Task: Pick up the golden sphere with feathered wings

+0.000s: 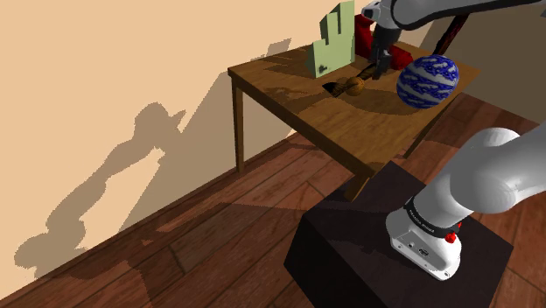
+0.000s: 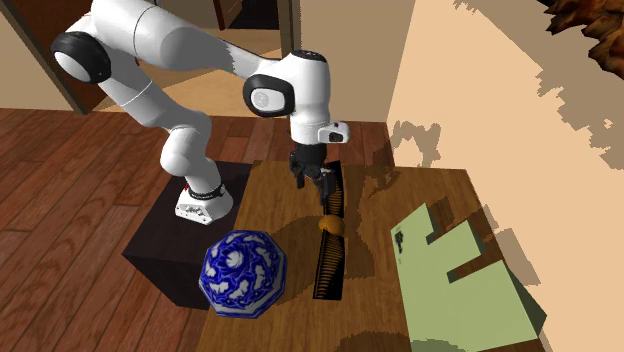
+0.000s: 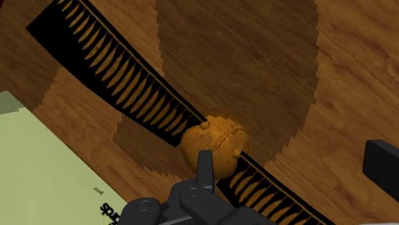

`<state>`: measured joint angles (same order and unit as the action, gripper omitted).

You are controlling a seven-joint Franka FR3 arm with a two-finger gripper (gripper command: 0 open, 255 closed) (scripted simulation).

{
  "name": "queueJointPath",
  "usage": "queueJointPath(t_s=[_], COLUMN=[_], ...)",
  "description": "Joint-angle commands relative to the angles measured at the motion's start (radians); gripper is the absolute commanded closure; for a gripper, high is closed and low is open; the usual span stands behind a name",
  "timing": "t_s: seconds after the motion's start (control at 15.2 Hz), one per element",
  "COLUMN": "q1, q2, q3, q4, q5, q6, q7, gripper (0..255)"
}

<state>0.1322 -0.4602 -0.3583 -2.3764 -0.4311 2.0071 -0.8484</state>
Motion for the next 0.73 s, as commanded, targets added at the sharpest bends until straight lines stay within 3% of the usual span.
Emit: queueJointPath(t_s=[0.0,0.26,0.66], q1=[0.025,0.063,0.057], q2=[0.066,0.191,0.227], q3=[-0.034,-0.090,-0.101], q4=[0.025,0.074,0.024], q5=[-0.022,-0.037,-0.048], q6=[0.053,0.153,0.237], q7=[-0.127,-0.331,-0.311], gripper=[0,0,0])
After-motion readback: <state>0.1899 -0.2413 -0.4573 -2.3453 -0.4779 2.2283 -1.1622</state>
